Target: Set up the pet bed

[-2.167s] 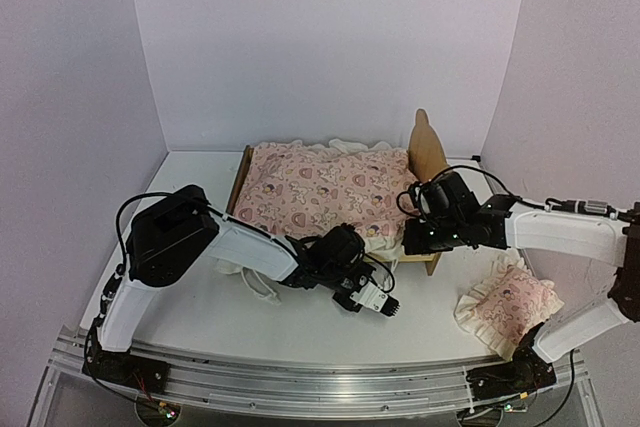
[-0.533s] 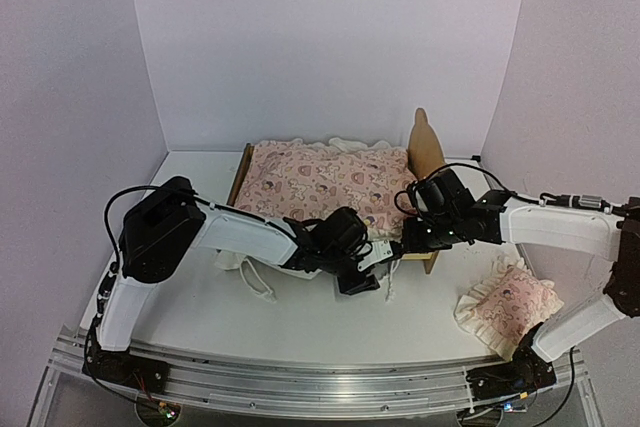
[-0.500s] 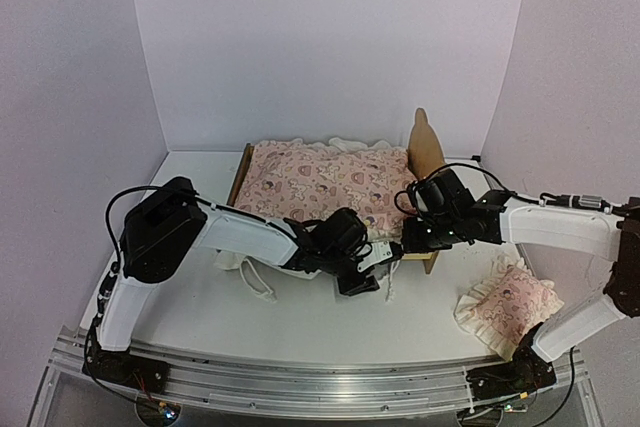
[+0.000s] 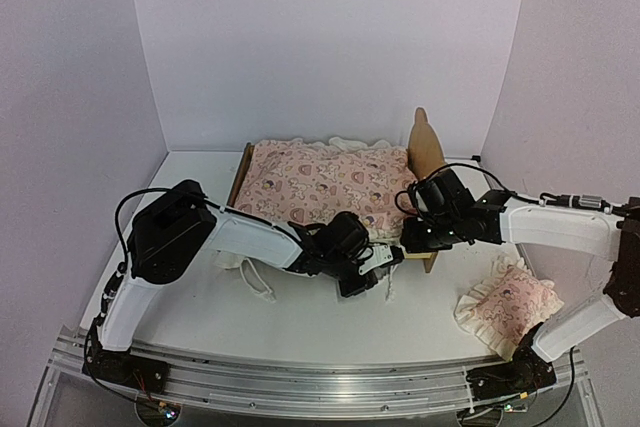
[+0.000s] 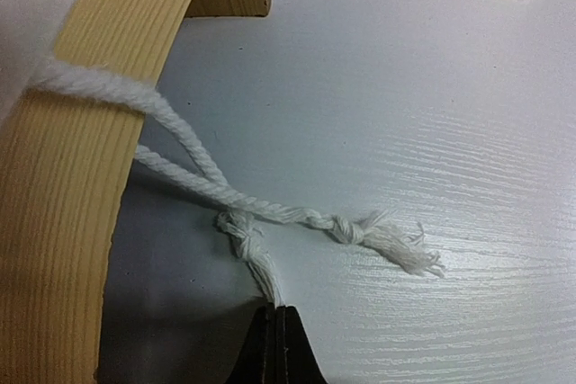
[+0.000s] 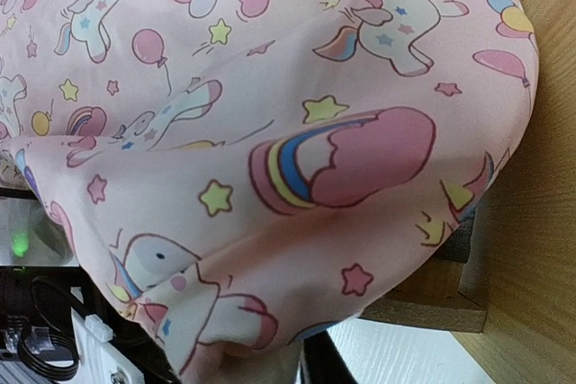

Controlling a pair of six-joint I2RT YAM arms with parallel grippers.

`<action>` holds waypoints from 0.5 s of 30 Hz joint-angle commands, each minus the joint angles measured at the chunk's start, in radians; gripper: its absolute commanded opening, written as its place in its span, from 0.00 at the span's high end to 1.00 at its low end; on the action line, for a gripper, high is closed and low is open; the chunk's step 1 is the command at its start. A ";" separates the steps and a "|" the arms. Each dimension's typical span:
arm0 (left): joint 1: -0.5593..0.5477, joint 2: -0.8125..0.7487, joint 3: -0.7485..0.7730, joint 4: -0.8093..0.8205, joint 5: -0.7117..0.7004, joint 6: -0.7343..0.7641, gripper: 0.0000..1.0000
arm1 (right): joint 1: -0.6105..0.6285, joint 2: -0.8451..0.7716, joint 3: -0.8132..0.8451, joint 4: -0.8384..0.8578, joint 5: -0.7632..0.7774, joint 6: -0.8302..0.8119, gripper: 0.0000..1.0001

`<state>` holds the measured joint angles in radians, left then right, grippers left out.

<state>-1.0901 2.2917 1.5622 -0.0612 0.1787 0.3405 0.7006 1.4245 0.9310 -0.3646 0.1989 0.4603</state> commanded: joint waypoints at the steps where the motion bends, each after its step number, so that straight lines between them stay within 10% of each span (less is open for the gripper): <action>1: 0.022 0.001 0.096 -0.089 -0.017 0.020 1.00 | -0.004 -0.064 -0.014 -0.035 -0.021 0.016 0.71; 15: 0.038 -0.035 0.275 -0.266 0.059 0.059 1.00 | -0.004 -0.282 -0.321 0.175 -0.358 0.035 0.56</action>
<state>-1.0796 2.2925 1.7047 -0.3265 0.2202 0.4428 0.6716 1.1775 0.7150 -0.2938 0.0356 0.4753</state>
